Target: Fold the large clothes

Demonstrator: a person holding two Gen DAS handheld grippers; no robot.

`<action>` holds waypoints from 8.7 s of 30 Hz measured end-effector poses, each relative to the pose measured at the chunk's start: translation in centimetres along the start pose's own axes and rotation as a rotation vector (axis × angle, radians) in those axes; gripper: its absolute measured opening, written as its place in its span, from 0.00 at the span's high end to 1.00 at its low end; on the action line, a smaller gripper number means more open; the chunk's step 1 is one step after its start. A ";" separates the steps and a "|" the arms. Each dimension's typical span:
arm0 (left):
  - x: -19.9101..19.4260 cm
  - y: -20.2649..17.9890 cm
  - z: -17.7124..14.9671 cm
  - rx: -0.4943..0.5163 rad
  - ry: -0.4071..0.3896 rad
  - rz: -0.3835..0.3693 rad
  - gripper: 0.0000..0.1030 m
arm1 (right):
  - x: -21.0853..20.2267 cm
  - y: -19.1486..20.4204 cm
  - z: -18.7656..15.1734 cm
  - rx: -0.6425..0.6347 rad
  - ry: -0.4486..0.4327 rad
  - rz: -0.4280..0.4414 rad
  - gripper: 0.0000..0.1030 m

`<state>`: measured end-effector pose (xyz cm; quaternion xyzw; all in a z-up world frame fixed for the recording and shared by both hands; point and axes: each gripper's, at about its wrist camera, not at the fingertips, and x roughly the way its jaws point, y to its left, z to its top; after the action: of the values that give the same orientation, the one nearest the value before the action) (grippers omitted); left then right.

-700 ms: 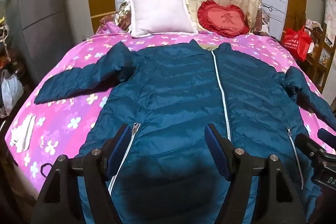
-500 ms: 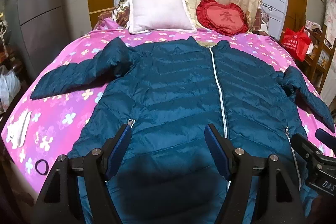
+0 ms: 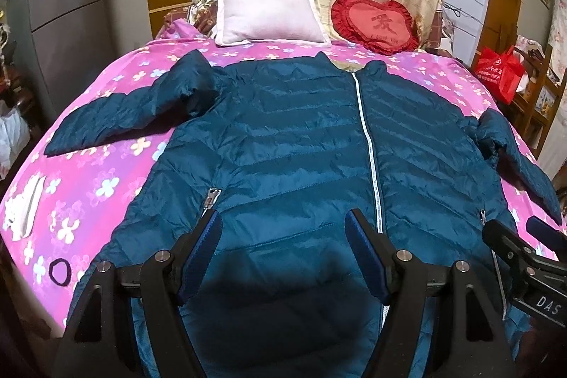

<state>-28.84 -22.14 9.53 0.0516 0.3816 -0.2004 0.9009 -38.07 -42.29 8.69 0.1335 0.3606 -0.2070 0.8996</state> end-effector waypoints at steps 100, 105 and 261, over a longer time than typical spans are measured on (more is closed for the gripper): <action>3.6 0.7 0.8 -0.019 0.055 0.003 0.54 | 5.2 1.9 2.3 -0.013 0.085 0.001 0.00; 3.9 0.8 0.6 -0.024 0.061 0.003 0.54 | 5.4 2.1 2.3 -0.020 0.082 -0.001 0.00; 7.5 0.9 10.5 0.109 0.054 -0.309 0.59 | 14.0 -5.0 9.0 0.090 0.138 0.108 0.00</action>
<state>-16.76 -26.32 11.56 0.0466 0.3976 -0.3553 0.8447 -25.90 -54.02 4.71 0.2068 0.4042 -0.1644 0.8757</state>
